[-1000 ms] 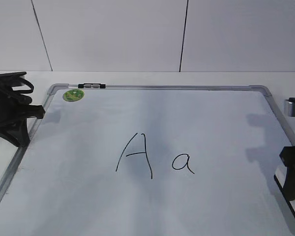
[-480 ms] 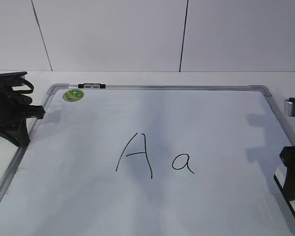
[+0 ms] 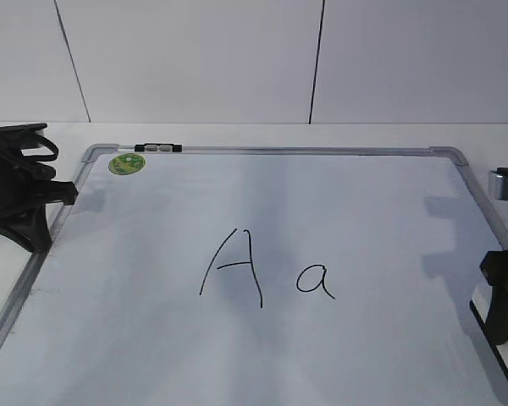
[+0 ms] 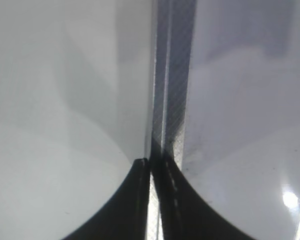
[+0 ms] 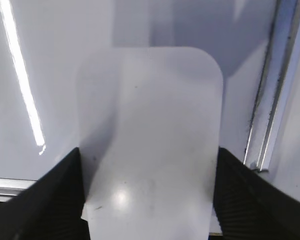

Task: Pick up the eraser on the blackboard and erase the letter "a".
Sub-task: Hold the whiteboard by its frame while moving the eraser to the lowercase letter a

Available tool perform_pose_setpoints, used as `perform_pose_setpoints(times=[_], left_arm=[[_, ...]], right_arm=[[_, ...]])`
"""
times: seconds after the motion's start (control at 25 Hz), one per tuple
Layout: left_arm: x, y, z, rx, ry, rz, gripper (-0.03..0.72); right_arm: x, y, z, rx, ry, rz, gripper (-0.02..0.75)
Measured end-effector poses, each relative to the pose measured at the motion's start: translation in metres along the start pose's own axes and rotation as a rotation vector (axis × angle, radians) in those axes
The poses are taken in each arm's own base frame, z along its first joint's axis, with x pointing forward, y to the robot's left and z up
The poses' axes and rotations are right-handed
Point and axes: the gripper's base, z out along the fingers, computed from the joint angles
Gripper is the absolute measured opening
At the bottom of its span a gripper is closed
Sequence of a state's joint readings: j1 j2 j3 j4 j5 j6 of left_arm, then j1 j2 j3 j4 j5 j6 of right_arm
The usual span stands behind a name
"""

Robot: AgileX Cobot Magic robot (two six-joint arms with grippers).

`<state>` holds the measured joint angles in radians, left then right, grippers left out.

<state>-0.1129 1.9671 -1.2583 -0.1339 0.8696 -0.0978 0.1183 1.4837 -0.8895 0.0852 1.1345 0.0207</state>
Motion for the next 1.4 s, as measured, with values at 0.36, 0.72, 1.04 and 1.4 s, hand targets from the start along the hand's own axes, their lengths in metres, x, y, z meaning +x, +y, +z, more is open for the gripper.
perform_pose_setpoints(times=[0.36, 0.72, 1.04, 1.4], left_arm=[[0.000, 0.000, 0.000, 0.003, 0.000, -0.002, 0.031], [0.000, 0.000, 0.000, 0.005, 0.000, -0.002, 0.031], [0.000, 0.000, 0.000, 0.005, 0.000, 0.000, 0.031], [0.000, 0.000, 0.000, 0.005, 0.000, 0.000, 0.031]], right_arm=[[0.001, 0.001, 0.000, -0.011, 0.010, 0.011, 0.543], [-0.008, 0.004, -0.009, -0.030, -0.010, 0.009, 0.543], [-0.043, 0.024, -0.028, 0.071, -0.058, -0.081, 0.543], [-0.080, 0.056, -0.026, 0.098, -0.078, -0.162, 0.543]])
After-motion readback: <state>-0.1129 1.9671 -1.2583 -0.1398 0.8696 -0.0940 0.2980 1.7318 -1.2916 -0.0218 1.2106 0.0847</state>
